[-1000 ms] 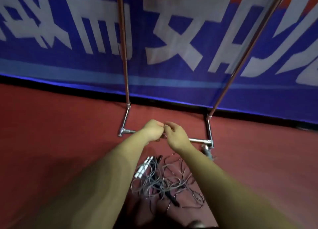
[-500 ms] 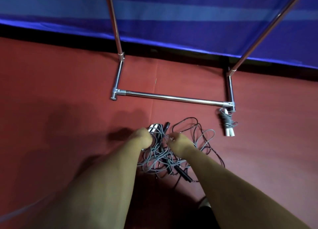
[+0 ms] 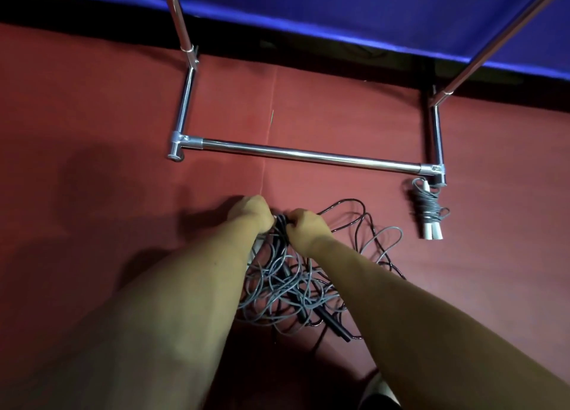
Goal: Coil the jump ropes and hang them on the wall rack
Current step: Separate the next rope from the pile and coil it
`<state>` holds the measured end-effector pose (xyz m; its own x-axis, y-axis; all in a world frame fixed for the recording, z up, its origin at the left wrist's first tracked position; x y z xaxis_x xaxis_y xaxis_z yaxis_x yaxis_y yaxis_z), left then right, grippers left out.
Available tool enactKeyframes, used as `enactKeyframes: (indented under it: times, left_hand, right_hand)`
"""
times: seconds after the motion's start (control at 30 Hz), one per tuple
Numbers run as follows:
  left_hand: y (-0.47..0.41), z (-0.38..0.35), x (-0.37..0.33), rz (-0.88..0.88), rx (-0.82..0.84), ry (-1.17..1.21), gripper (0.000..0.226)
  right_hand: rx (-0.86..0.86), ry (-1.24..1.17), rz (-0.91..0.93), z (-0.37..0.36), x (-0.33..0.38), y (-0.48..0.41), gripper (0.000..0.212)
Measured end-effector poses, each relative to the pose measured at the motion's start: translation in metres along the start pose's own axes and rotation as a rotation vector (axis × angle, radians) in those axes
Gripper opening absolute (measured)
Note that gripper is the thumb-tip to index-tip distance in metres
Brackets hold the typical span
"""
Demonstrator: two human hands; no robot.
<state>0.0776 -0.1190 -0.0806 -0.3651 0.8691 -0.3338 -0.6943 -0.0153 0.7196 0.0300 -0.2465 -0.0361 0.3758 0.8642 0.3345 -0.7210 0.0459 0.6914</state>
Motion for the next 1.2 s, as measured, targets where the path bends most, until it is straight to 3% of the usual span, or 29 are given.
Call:
enactKeyframes:
  times: [0.2,0.33,0.53,0.73,0.93,1.07,1.2]
  left_hand:
    - [-0.003,-0.012,0.001,-0.004,-0.01,0.012,0.032]
    - [-0.002,-0.012,0.008,-0.059,0.061,0.246,0.021]
    - [0.041,0.043,-0.034,-0.16,0.026,0.443,0.007]
    - [0.136,0.134,-0.081,-0.285,0.001,0.471,0.031]
    - [0.262,0.192,-0.119,-0.448,-0.041,0.714,0.024]
    - [0.347,0.209,-0.137,-0.595,-0.013,0.794,0.025]
    - [0.406,0.203,-0.132,-0.658,0.025,0.809,0.028]
  right_hand:
    - [0.048,0.02,-0.065,-0.028,-0.007,-0.031,0.051]
    - [-0.063,-0.082,-0.063,-0.031,-0.01,-0.026,0.029]
    - [-0.295,-0.219,0.11,0.029,0.006,0.013,0.023]
    - [-0.454,-0.355,0.313,0.135,0.039,0.096,0.019]
    - [-0.623,-0.363,0.477,0.225,0.077,0.211,0.012]
    - [-0.637,-0.24,0.448,0.255,0.085,0.273,0.021]
    - [-0.487,-0.049,0.339,0.242,0.071,0.301,0.023]
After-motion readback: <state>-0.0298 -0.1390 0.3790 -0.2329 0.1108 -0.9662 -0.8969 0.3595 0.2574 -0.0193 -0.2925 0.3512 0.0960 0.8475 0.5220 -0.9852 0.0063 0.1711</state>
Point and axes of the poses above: each hand's wrist, its own y-axis away from the middle knuckle, its own z-axis out of the back of the hand, x = y × z, the point moved 3 cm from there along -y, towards the middle knuckle, and after that the axes turned 9 degrees about y, right-handed, at the moved point
